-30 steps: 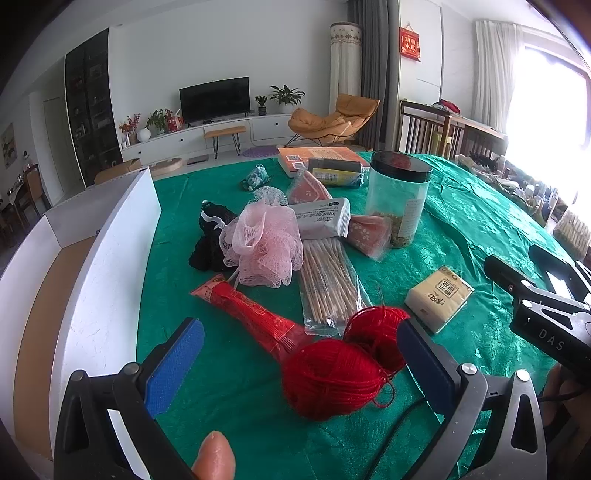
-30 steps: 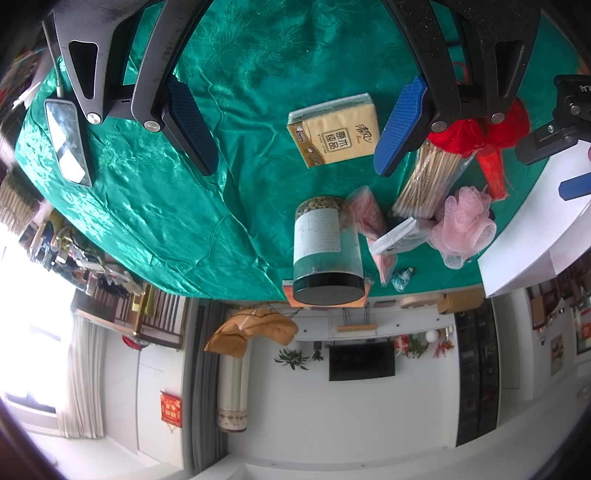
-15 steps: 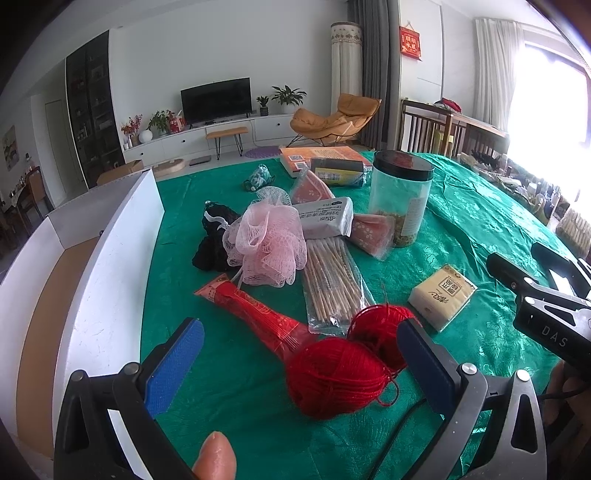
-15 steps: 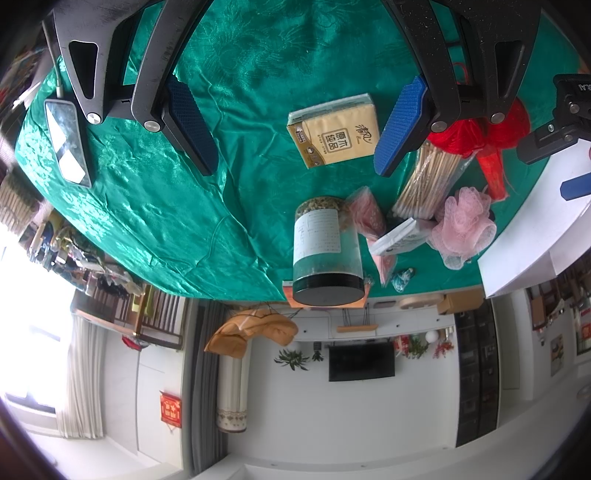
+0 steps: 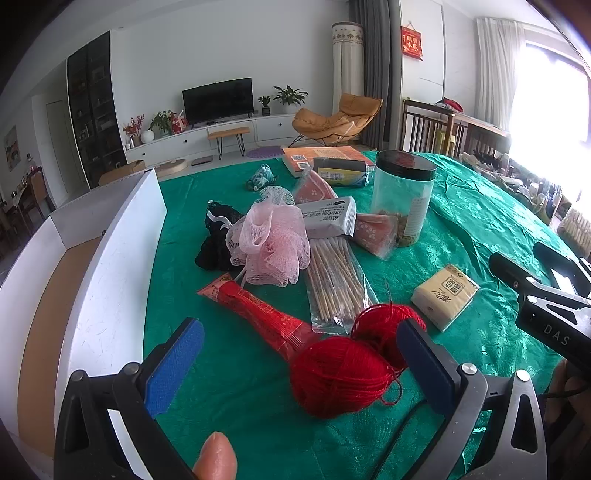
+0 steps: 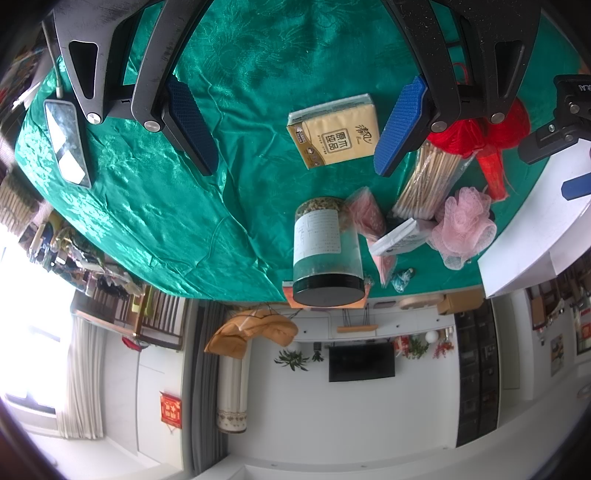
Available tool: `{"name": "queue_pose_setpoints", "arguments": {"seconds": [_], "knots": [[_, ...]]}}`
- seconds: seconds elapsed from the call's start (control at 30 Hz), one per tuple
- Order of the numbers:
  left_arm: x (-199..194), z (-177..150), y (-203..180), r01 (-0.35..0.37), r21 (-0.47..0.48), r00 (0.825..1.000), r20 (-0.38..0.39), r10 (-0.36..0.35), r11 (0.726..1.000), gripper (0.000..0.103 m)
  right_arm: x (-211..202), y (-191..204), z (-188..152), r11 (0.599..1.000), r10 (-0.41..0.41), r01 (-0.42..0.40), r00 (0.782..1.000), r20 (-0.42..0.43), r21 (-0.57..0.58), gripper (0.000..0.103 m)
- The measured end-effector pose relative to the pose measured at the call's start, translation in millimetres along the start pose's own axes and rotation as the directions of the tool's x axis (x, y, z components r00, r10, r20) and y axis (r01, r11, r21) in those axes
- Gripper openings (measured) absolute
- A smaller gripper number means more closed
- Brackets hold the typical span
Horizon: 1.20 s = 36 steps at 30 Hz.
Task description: Organize soft objects
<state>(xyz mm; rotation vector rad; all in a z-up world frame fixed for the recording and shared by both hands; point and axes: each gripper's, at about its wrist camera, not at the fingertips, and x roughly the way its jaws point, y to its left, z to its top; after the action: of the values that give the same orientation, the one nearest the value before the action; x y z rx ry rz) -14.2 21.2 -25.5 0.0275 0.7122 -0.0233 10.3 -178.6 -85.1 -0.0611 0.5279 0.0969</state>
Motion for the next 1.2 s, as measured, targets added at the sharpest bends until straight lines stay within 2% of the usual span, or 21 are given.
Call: {"name": "queue_pose_setpoints", "arguments": {"seconds": [1.2], "knots": [[0.4,-1.4,4.4,-0.013,0.003,1.0,-0.009,0.013,1.0,0.103,0.7,-1.1,0.8,1.0,0.001,-0.001,1.0,-0.004,0.0,0.088]]}}
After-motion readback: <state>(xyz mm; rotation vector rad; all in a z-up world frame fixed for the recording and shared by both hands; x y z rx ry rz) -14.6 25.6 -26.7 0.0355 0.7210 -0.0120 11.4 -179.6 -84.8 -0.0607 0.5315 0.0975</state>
